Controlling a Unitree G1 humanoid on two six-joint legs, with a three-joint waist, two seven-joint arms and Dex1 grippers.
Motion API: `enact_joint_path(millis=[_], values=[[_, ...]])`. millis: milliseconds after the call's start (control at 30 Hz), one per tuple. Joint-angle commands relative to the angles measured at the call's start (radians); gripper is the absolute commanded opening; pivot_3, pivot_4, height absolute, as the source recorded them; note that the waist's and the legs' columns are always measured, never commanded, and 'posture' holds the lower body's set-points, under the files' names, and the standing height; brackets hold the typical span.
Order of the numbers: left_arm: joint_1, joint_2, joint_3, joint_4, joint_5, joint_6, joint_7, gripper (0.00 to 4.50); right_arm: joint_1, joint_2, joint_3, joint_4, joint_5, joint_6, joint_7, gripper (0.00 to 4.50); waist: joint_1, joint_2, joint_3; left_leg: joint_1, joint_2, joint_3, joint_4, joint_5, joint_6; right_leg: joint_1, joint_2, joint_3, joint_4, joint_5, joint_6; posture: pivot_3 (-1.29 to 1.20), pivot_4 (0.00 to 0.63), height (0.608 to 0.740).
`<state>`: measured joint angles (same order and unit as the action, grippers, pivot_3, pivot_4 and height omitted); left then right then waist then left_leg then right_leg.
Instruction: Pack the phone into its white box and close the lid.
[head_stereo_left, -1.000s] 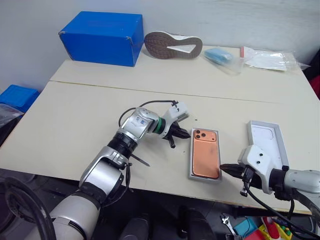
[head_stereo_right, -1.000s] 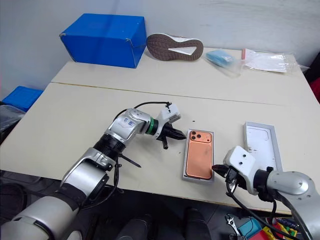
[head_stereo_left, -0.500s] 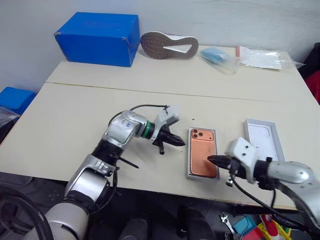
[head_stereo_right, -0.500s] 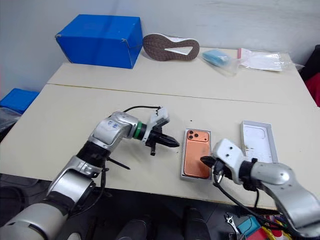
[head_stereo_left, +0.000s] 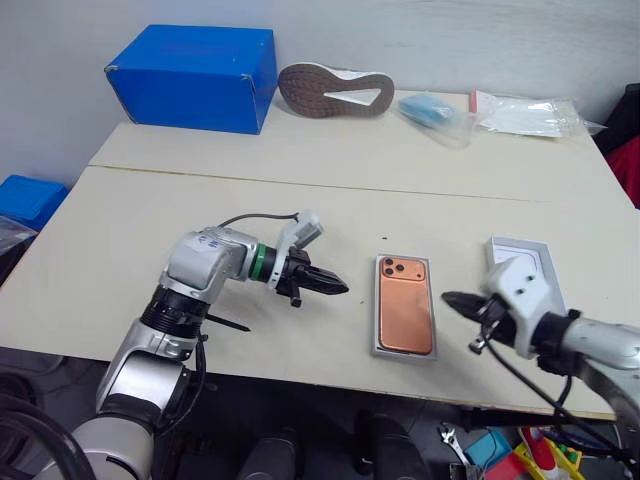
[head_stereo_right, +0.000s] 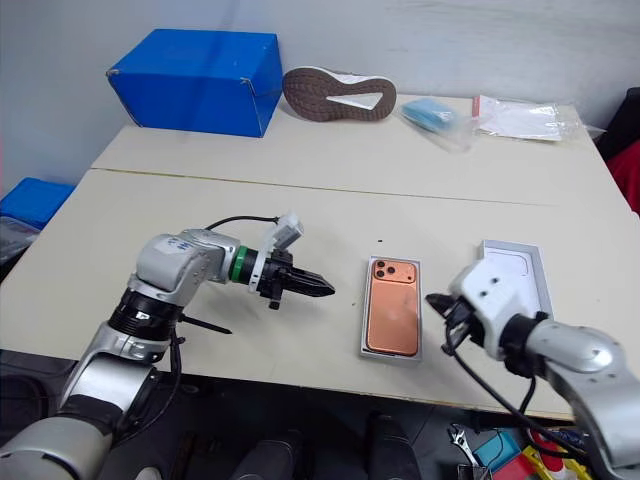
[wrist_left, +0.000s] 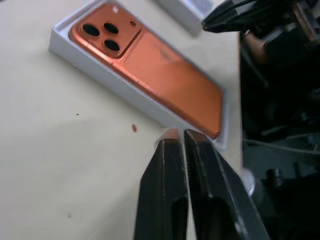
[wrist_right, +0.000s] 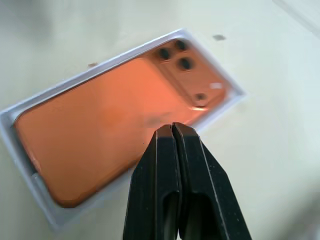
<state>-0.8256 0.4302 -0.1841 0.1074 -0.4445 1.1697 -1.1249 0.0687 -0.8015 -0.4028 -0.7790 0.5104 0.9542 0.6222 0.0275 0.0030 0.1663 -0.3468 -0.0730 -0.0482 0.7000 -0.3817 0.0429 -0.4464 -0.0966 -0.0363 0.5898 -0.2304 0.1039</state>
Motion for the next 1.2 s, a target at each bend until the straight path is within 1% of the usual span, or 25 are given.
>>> enact_joint_path(millis=[33, 100, 167, 233, 267, 300, 333, 367, 500, 600, 700, 800, 900, 1200], values=[[-0.01, 0.01, 0.123, -0.042, -0.108, 0.082, 0.019, 1.58, 0.012, 0.026, -0.21, -0.073, 0.093, 0.198, -0.06, 0.92, 0.0, 0.0, 0.0, 0.0, 0.0, 0.0, 0.0, 0.0, 0.0, 0.0, 0.0, 0.0, 0.0, 0.0, 0.0, 0.0, 0.15, 0.74], [0.0, 0.012, 0.169, -0.068, -0.15, 0.094, 0.03, 2.25, -0.001, 0.052, -0.276, -0.065, 0.113, 0.283, -0.101, 1.64, 0.0, 0.0, 0.0, 0.0, 0.0, 0.0, 0.0, 0.0, 0.0, 0.0, 0.0, 0.0, 0.0, 0.0, 0.0, 0.0, 0.15, 0.74], [0.002, 0.014, 0.208, -0.083, -0.199, 0.135, 0.035, 2.88, -0.019, 0.073, -0.31, -0.037, 0.116, 0.339, -0.136, 2.29, 0.0, 0.0, 0.0, 0.0, 0.0, 0.0, 0.0, 0.0, 0.0, 0.0, 0.0, 0.0, 0.0, 0.0, 0.0, 0.0, 0.15, 0.74], [0.009, 0.039, 0.24, -0.106, -0.255, 0.164, 0.011, 3.57, -0.068, 0.11, -0.313, 0.029, 0.094, 0.371, -0.194, 3.02, -0.001, 0.0, 0.0, 0.0, 0.0, 0.0, 0.0, 0.0, 0.0, 0.0, 0.0, 0.001, 0.0, 0.0, 0.0, 0.0, 0.15, 0.74], [0.013, 0.053, 0.25, -0.116, -0.279, 0.169, 0.001, 3.88, -0.096, 0.129, -0.314, 0.058, 0.089, 0.383, -0.218, 3.32, -0.006, 0.0, 0.0, 0.001, 0.0, 0.001, 0.0, 0.0, 0.0, 0.0, 0.0, 0.001, 0.0, 0.0, 0.0, 0.0, 0.15, 0.74], [0.014, 0.059, 0.255, -0.123, -0.297, 0.174, 0.0, 4.25, -0.116, 0.138, -0.315, 0.082, 0.087, 0.39, -0.231, 3.75, -0.006, 0.0, 0.0, 0.002, 0.0, 0.001, 0.0, 0.0, 0.0, 0.0, 0.0, 0.002, 0.001, 0.0, 0.0, 0.0, 0.15, 0.74], [0.014, 0.072, 0.258, -0.125, -0.312, 0.18, -0.002, 4.5, -0.148, 0.154, -0.308, 0.118, 0.081, 0.397, -0.251, 4.08, -0.007, 0.001, 0.0, 0.002, 0.0, 0.002, -0.001, 0.0, 0.0, 0.0, 0.0, 0.003, 0.001, 0.0, 0.0, 0.0, 0.15, 0.74], [0.016, 0.09, 0.246, -0.129, -0.312, 0.175, -0.002, 4.5, -0.174, 0.164, -0.29, 0.152, 0.073, 0.394, -0.267, 4.46, -0.007, 0.001, -0.001, 0.003, 0.0, 0.003, -0.001, 0.0, 0.0, 0.0, 0.0, 0.003, 0.002, 0.0, 0.0, 0.0, 0.15, 0.74], [0.037, 0.156, 0.168, -0.161, -0.247, 0.048, 0.0, 4.5, -0.247, 0.2, -0.204, 0.253, 0.055, 0.38, -0.3, 4.48, -0.009, 0.002, -0.001, 0.004, 0.0, 0.004, -0.002, 0.0, -0.001, 0.0, 0.001, 0.004, 0.002, 0.0, -0.001, 0.0, 0.15, 0.74], [0.042, 0.202, 0.127, -0.15, -0.174, -0.119, -0.025, 4.5, -0.277, 0.215, -0.12, 0.326, 0.013, 0.323, -0.326, 4.48, -0.008, 0.002, -0.001, 0.004, 0.0, 0.004, -0.002, 0.0, -0.001, 0.0, 0.001, 0.005, 0.002, -0.001, -0.001, 0.0, 0.15, 0.74], [0.036, 0.225, 0.112, -0.134, -0.152, -0.197, -0.05, 4.5, -0.311, 0.239, -0.079, 0.374, -0.001, 0.299, -0.346, 4.48, -0.006, 0.003, -0.001, 0.004, -0.001, 0.004, -0.002, 0.0, -0.001, 0.0, 0.001, 0.004, 0.001, -0.001, -0.001, 0.0, 0.15, 0.74], [0.045, 0.236, 0.116, -0.144, -0.163, -0.242, -0.081, 4.5, -0.34, 0.256, -0.041, 0.413, -0.02, 0.275, -0.367, 4.48, -0.005, 0.003, -0.001, 0.003, -0.001, 0.004, -0.002, 0.0, -0.001, 0.0, 0.001, 0.004, 0.001, -0.001, -0.001, 0.0, 0.15, 0.74], [0.051, 0.236, 0.129, -0.15, -0.178, -0.259, -0.092, 4.5, -0.355, 0.264, -0.023, 0.437, -0.034, 0.26, -0.378, 3.92, -0.005, 0.003, -0.001, 0.003, -0.001, 0.004, -0.002, 0.0, -0.001, 0.0, 0.001, 0.003, 0.001, -0.001, -0.001, 0.0, 0.15, 0.74], [0.078, 0.258, 0.106, -0.157, -0.15, -0.339, -0.115, 4.5, -0.329, 0.271, -0.005, 0.414, -0.036, 0.253, -0.378, 0.73, -0.009, 0.003, -0.001, 0.003, 0.0, 0.004, -0.002, 0.0, -0.001, 0.0, 0.001, 0.003, 0.001, -0.001, -0.001, 0.0, 0.15, 0.74]])
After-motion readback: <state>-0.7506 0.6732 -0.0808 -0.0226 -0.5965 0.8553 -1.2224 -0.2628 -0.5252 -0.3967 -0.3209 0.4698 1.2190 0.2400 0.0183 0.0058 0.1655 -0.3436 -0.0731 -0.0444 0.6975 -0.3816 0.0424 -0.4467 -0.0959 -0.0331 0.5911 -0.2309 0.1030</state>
